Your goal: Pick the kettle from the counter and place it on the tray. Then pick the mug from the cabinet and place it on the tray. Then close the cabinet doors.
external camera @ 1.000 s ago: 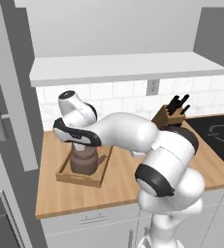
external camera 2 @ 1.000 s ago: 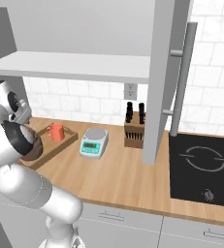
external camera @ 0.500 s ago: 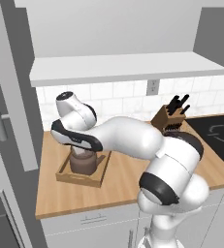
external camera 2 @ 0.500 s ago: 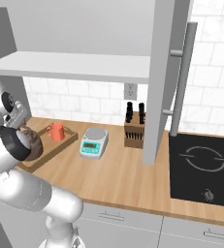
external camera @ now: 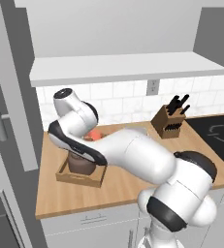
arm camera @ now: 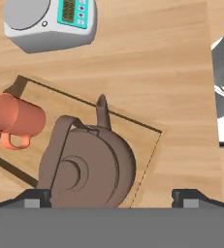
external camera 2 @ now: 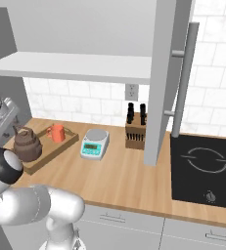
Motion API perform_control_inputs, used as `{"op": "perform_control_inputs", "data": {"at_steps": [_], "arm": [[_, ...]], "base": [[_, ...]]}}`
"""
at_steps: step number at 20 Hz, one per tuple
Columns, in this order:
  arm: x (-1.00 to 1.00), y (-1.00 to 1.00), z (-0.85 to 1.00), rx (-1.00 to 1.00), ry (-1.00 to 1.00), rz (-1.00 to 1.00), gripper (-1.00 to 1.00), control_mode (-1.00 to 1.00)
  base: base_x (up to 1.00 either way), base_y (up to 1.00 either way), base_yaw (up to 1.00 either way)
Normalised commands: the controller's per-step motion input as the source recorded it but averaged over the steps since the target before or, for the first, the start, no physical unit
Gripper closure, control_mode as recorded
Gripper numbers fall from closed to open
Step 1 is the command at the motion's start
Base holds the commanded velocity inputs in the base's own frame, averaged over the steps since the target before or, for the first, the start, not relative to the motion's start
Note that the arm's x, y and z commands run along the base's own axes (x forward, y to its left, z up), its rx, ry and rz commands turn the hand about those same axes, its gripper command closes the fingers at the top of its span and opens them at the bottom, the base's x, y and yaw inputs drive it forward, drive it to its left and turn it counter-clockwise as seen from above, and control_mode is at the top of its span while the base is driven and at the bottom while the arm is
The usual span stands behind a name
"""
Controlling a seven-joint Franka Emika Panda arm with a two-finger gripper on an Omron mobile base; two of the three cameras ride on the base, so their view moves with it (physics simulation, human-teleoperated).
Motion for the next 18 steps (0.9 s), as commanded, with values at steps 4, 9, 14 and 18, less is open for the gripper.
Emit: {"op": "perform_control_inputs", "data": {"at_steps": [4, 9, 14, 18], "arm": [[-0.32, -0.38, 0.23, 0.01, -0.11, 0.0, -1.0, -1.0], [-0.37, -0.72, 0.28, 0.02, -0.11, 0.0, -1.0, -1.0], [-0.36, -1.0, 0.29, 0.06, -0.16, 0.0, -1.0, -1.0], [-0.32, -1.0, 0.13, 0.09, -0.19, 0.0, -1.0, -1.0]], "base": [[0.0, 0.0, 0.0], [0.0, 0.0, 0.0], [0.0, 0.0, 0.0], [0.0, 0.0, 0.0]]}}
